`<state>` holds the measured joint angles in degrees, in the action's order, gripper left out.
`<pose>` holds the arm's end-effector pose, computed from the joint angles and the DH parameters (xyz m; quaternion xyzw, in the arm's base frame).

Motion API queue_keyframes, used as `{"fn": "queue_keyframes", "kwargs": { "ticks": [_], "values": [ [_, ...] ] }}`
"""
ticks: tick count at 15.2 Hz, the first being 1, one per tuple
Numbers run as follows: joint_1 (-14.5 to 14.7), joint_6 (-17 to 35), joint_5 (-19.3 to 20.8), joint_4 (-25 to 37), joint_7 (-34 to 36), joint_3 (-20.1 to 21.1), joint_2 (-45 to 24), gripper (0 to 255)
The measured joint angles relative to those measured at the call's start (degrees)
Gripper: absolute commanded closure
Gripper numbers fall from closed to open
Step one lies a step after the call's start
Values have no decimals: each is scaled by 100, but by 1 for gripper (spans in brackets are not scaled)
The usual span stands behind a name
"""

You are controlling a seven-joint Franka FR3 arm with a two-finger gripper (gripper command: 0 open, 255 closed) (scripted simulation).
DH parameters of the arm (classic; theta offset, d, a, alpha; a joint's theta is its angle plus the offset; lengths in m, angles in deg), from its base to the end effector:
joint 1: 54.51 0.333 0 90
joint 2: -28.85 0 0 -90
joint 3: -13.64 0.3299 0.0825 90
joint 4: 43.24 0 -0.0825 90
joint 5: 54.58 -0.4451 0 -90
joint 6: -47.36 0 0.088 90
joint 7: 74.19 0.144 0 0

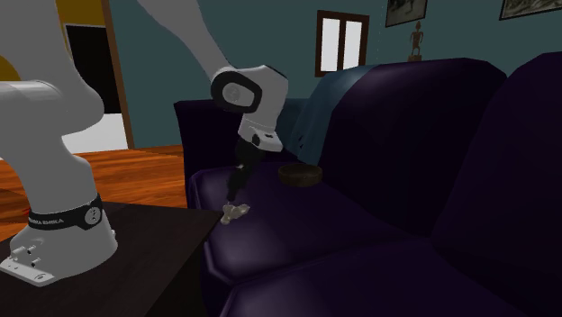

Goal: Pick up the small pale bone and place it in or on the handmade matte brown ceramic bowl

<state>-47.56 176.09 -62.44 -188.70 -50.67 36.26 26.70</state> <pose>0.3781 0.2262 0.1649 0.9853 0.0020 -0.1691 0.0253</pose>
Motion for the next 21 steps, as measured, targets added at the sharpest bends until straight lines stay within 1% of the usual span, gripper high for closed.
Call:
{"fn": "queue_keyframes", "kwargs": {
  "ticks": [1,2,4,7,10,16,17,21],
  "values": [
    [70,123,364,94,-605,69,-252,0],
    [123,233,626,127,-1046,126,-415,0],
    [164,395,866,114,-1378,158,-583,0],
    [195,671,1062,68,-1392,128,-837,0],
    [223,917,1177,-25,-1324,91,-1005,0],
    [228,972,1210,-34,-1309,76,-1051,0],
    [228,972,1210,-34,-1309,76,-1051,255],
    [228,972,1210,-34,-1309,76,-1051,255]
  ]
}}
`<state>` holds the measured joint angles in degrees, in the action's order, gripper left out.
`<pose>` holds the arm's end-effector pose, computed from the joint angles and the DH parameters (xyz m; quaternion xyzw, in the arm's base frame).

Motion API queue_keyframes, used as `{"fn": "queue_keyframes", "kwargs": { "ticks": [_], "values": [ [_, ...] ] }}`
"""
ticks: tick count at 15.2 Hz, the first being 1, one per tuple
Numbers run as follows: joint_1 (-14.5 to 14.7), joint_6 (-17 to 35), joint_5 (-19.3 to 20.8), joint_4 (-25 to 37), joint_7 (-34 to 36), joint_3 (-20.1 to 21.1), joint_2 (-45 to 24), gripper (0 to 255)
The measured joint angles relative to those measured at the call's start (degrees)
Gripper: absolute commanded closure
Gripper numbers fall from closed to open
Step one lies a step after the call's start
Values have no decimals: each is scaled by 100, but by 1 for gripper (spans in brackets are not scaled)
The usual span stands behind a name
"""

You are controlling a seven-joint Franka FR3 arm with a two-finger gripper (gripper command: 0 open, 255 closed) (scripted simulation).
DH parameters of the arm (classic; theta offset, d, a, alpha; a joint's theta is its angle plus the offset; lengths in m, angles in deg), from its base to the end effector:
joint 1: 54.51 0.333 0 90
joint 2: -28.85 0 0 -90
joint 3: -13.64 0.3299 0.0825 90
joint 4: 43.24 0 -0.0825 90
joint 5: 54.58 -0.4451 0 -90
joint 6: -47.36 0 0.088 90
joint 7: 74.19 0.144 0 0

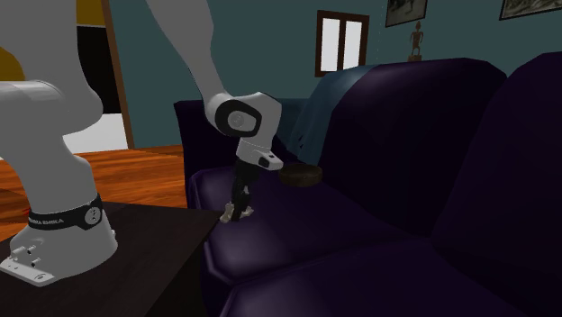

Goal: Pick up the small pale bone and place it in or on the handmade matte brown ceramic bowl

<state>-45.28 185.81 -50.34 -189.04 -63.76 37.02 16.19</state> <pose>0.3550 0.2445 0.0959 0.9607 0.2231 -0.1607 0.0376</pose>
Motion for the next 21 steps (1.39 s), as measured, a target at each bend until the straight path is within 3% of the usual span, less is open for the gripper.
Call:
{"fn": "queue_keyframes", "kwargs": {
  "ticks": [8,21],
  "values": [
    [-16,-92,-68,-4,-45,31,106,255],
    [-79,-1141,-712,29,-480,205,1224,255]
  ]
}}
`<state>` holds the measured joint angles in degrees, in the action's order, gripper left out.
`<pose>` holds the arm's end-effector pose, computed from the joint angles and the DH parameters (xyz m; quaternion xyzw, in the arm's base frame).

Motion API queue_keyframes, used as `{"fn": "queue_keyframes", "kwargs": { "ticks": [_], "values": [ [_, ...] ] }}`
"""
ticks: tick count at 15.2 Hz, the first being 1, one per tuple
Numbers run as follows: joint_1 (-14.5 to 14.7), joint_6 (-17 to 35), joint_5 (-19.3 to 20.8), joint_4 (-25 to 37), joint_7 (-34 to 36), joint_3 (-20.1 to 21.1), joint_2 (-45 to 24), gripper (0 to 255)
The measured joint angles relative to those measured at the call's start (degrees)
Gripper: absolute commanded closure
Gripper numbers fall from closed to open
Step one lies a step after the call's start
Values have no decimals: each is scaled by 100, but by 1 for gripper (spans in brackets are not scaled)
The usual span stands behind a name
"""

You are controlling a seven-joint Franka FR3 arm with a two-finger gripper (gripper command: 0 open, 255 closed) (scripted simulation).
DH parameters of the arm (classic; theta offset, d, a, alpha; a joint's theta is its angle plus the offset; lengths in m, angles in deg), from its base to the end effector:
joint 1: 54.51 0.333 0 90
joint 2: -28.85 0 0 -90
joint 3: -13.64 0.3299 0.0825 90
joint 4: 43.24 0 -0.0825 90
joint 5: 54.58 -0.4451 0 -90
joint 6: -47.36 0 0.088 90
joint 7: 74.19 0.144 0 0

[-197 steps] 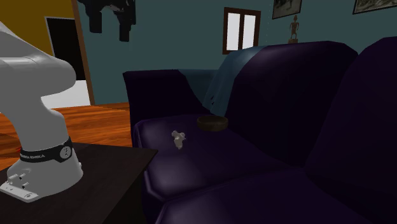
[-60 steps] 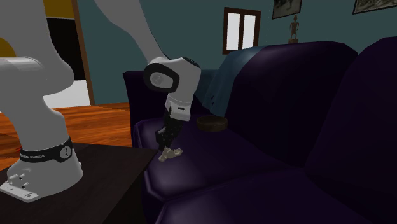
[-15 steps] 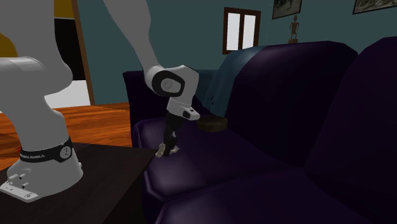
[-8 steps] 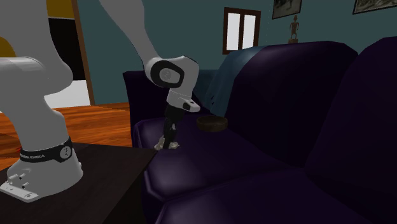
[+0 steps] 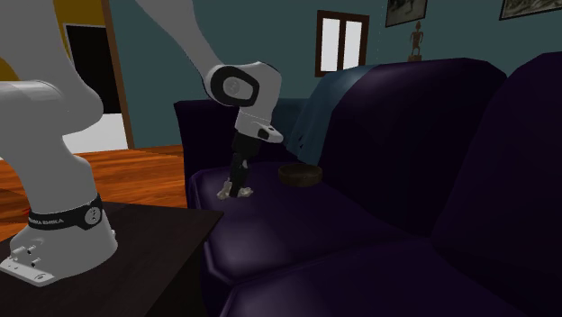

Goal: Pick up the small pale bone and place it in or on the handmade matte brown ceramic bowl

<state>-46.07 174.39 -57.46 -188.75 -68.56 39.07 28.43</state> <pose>0.3628 0.2479 0.1754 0.9607 0.2232 -0.1606 0.0376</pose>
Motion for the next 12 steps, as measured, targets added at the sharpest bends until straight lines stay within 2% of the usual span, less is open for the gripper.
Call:
{"fn": "queue_keyframes", "kwargs": {
  "ticks": [9,12],
  "values": [
    [7,-750,-257,162,-214,-28,633,255],
    [73,-832,-136,636,85,88,219,255]
  ]
}}
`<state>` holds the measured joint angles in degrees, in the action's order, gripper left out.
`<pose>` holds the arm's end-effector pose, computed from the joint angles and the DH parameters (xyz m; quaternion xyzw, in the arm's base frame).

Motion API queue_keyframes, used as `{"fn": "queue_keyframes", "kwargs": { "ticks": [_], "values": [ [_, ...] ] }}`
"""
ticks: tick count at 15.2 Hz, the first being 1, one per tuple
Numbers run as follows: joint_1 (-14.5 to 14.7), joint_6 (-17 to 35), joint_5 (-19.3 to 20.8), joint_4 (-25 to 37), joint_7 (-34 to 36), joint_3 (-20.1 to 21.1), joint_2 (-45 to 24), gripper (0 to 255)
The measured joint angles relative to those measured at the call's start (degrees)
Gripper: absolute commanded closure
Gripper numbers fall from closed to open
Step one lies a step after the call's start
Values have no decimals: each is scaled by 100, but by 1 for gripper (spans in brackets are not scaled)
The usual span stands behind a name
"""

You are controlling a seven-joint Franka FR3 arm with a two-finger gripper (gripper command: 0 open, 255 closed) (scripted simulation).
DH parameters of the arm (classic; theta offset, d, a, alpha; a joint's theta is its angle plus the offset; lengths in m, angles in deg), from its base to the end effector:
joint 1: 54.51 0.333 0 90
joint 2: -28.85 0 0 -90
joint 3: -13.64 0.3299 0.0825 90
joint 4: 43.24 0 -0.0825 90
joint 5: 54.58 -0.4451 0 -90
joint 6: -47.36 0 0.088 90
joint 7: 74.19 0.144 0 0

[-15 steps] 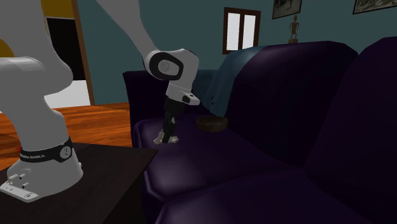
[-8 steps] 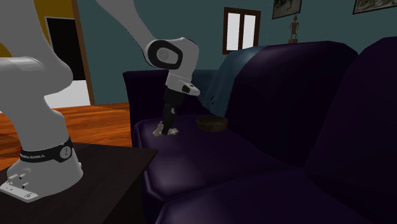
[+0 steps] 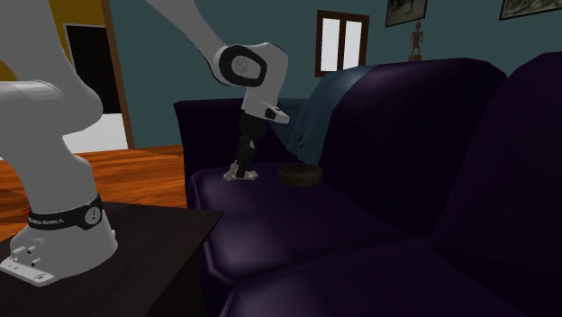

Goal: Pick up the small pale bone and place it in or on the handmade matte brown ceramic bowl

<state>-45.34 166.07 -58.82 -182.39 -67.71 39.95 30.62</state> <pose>0.3812 0.2775 0.2276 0.9606 0.2236 -0.1607 0.0377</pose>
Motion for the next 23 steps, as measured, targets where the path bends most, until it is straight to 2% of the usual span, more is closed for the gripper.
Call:
{"fn": "queue_keyframes", "kwargs": {
  "ticks": [4,9,16,21,22,23],
  "values": [
    [151,-150,270,834,494,129,-740,255],
    [480,-505,629,2061,1105,207,-1700,255],
    [1137,-1211,1138,4175,1721,108,-3207,255],
    [1794,-2016,1418,6203,1998,-22,-4436,255],
    [1943,-2220,1465,6685,2027,-53,-4702,255],
    [2172,-2553,1542,7498,2020,-116,-5149,255]
  ]
}}
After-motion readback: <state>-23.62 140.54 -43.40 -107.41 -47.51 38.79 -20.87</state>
